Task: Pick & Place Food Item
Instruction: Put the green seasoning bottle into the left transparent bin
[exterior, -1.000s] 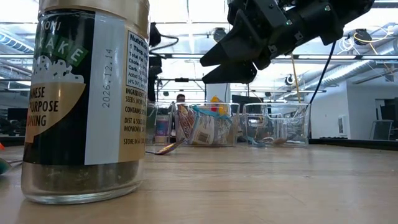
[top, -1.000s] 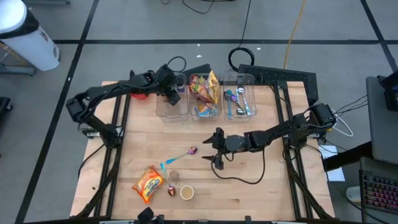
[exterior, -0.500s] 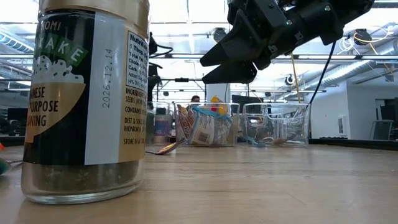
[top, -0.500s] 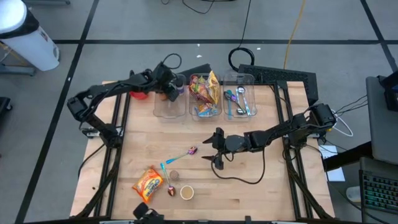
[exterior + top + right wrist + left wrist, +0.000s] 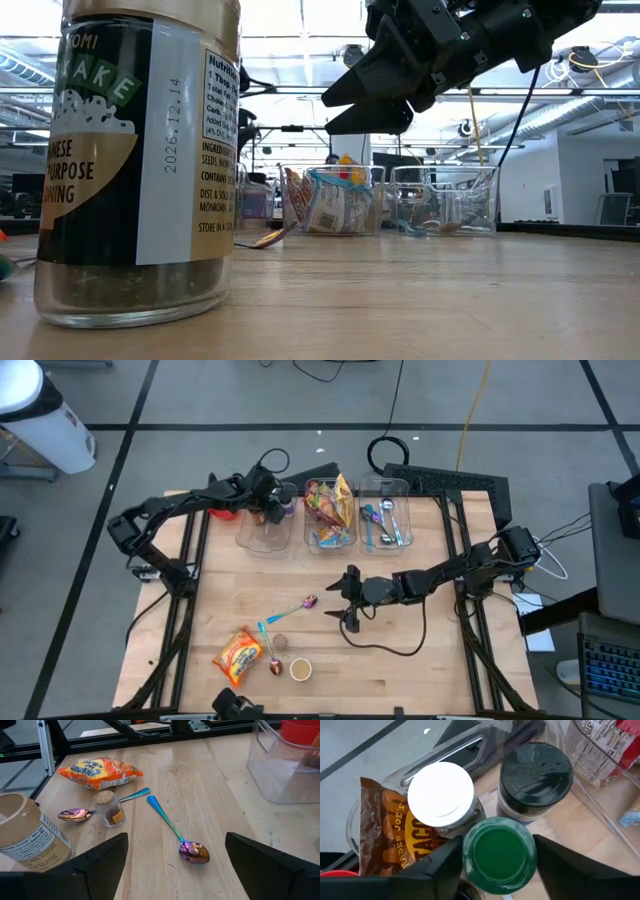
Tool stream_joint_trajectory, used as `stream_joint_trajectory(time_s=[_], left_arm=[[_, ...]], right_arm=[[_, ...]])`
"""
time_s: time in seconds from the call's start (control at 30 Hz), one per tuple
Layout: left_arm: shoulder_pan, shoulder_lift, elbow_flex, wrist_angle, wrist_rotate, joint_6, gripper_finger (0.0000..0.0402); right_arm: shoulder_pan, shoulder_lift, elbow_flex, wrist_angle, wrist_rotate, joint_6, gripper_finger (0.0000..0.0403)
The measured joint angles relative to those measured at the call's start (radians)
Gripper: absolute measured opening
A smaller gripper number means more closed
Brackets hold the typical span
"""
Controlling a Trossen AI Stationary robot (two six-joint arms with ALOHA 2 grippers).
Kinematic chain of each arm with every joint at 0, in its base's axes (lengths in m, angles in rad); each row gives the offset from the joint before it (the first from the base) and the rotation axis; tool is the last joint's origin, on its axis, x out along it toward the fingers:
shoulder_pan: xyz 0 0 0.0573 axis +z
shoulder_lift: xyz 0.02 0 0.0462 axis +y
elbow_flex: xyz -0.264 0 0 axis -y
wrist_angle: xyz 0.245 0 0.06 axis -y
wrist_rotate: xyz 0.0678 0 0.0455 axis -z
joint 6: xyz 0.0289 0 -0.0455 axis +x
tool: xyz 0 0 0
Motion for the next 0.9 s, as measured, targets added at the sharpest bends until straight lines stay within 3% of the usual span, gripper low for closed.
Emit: stream_joint_trajectory(time_s=[0.17,0.27,0.43,0.6,0.73,0.9], left_arm=[[-0.001,0.001,-0.002,-0.005,0.001,0.006,0.0356],[-0.001,0.002,0.013,-0.017,0.001,0.008,0.0389],[-0.006,-0.029,0.085,-0.123,0.006,0.006,0.0357],[-0.024,-0.163,0.099,-0.236,0.000,-0.008,0.0331],[-0.042,-0.337,-0.003,-0.279,-0.039,-0.080,0.0319],[-0.076,-0.570,-0.219,-0.275,-0.085,-0.236,0.0312]], right_arm=[[0.000,0.000,0.000,0.000,0.000,0.000,0.0325],[0.000,0.000,0.000,0.000,0.000,0.000,0.0325],[0.000,0.000,0.000,-0.001,0.000,0.000,0.0325],[0.000,0.000,0.000,-0.012,-0.003,0.000,0.0325],[0.000,0.000,0.000,-0.017,-0.003,0.000,0.0325],[0.000,0.000,0.000,-0.016,-0.003,0.000,0.0325]])
